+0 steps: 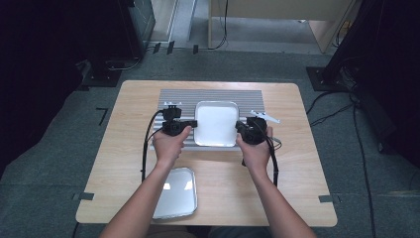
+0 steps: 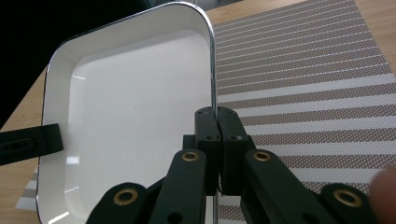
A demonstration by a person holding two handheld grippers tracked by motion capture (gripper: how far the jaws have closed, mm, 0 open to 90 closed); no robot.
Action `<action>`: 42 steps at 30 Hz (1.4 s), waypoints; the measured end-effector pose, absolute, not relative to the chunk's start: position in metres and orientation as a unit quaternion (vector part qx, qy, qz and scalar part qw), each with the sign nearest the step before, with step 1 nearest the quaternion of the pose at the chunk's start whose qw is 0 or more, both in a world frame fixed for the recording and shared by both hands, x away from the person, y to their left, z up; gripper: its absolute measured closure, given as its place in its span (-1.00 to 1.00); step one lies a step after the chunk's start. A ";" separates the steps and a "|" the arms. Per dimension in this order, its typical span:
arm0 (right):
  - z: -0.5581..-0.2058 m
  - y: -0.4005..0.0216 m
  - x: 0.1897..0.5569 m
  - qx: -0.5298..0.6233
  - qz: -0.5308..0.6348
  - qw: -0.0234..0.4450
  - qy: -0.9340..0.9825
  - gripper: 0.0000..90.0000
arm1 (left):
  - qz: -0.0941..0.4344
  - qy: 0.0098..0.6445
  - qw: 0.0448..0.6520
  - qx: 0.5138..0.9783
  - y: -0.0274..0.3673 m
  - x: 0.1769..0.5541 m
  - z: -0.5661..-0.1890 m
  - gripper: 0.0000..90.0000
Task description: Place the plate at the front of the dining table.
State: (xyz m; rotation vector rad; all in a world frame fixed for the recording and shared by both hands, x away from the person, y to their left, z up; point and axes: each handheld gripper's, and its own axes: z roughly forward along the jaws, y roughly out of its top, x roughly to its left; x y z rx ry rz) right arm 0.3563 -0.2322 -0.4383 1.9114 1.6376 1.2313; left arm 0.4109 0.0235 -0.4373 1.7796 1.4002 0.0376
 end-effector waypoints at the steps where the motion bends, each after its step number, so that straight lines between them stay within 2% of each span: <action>1: -0.439 -0.233 0.358 0.673 0.431 0.169 0.576 0.99 | 0.013 0.562 0.425 0.710 0.021 0.414 -0.440 0.97; 16: -0.454 -0.250 0.401 0.682 0.400 0.164 0.590 0.99 | 0.007 0.597 0.402 0.694 -0.003 0.450 -0.463 0.98; 32: -0.472 -0.270 0.438 0.690 0.390 0.147 0.592 0.99 | 0.002 0.606 0.378 0.700 -0.025 0.484 -0.479 0.97; 42: -0.484 -0.266 0.456 0.694 0.382 0.138 0.594 0.99 | 0.018 0.623 0.364 0.692 -0.024 0.498 -0.488 0.97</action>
